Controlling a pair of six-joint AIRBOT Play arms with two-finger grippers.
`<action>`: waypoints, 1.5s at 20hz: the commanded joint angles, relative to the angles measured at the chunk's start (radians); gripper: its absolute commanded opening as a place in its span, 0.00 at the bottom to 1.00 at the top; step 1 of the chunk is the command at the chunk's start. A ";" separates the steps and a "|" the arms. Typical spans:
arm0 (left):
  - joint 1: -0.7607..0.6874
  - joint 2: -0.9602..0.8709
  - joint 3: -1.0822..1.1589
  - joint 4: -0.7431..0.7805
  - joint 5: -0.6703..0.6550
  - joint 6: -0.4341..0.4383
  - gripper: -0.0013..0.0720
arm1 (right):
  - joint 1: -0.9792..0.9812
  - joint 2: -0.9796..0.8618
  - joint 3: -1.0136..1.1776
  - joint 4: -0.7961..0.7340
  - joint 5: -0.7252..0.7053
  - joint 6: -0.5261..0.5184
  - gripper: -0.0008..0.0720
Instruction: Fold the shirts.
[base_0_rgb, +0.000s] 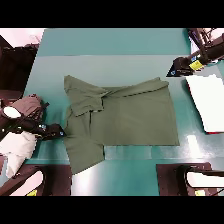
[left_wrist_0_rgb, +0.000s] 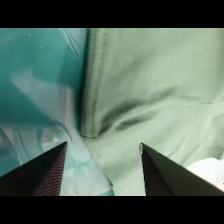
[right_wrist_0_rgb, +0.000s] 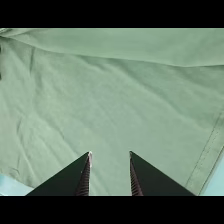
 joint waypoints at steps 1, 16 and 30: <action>0.001 0.003 -0.043 -0.013 0.048 0.003 0.76 | 0.000 0.001 0.001 0.003 0.005 0.001 0.40; 0.001 0.003 0.146 -0.079 0.034 0.047 0.05 | -0.214 0.293 -0.655 -0.001 -0.029 -0.013 0.40; 0.001 0.003 0.179 -0.082 0.018 0.048 0.05 | -0.455 0.501 -1.326 0.003 -0.217 -0.122 0.45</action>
